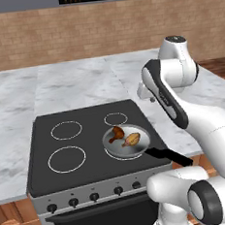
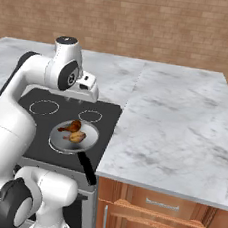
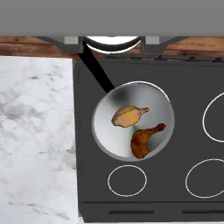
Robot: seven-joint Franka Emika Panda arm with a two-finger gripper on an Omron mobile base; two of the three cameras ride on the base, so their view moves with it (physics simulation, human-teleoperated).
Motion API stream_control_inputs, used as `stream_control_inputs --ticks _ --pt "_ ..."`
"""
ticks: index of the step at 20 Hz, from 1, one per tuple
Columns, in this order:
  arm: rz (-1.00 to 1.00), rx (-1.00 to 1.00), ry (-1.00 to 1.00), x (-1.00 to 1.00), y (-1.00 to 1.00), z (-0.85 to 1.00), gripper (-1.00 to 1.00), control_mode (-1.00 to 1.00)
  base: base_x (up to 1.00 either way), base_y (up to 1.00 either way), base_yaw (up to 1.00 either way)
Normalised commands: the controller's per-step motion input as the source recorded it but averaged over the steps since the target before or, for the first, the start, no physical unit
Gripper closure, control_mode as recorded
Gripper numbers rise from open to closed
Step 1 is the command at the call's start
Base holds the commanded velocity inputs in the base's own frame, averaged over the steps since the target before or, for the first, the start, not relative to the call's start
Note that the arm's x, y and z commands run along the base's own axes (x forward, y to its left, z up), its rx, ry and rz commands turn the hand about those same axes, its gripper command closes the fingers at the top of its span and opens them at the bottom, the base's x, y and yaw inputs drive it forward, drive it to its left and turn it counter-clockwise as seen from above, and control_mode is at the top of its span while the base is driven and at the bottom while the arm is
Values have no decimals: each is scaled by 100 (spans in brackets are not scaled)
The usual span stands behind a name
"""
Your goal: Take the chicken drumsticks from the pan and place one on each plate on the dining counter.
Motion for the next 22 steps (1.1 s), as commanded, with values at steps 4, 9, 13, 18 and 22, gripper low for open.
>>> stream_control_inputs --ticks 4,9,13,18,22 --pt "0 0 3 0 2 -5 -100 -100 0 0 0" --pt "-1 0 2 -1 19 -26 -100 -100 0 0 0" --pt "-2 0 2 -6 22 -39 -100 -100 0 0 0" --pt "-4 0 1 -16 13 -42 -100 -100 0 0 0" --pt "-3 0 0 -14 9 -40 -100 -100 0 0 0"
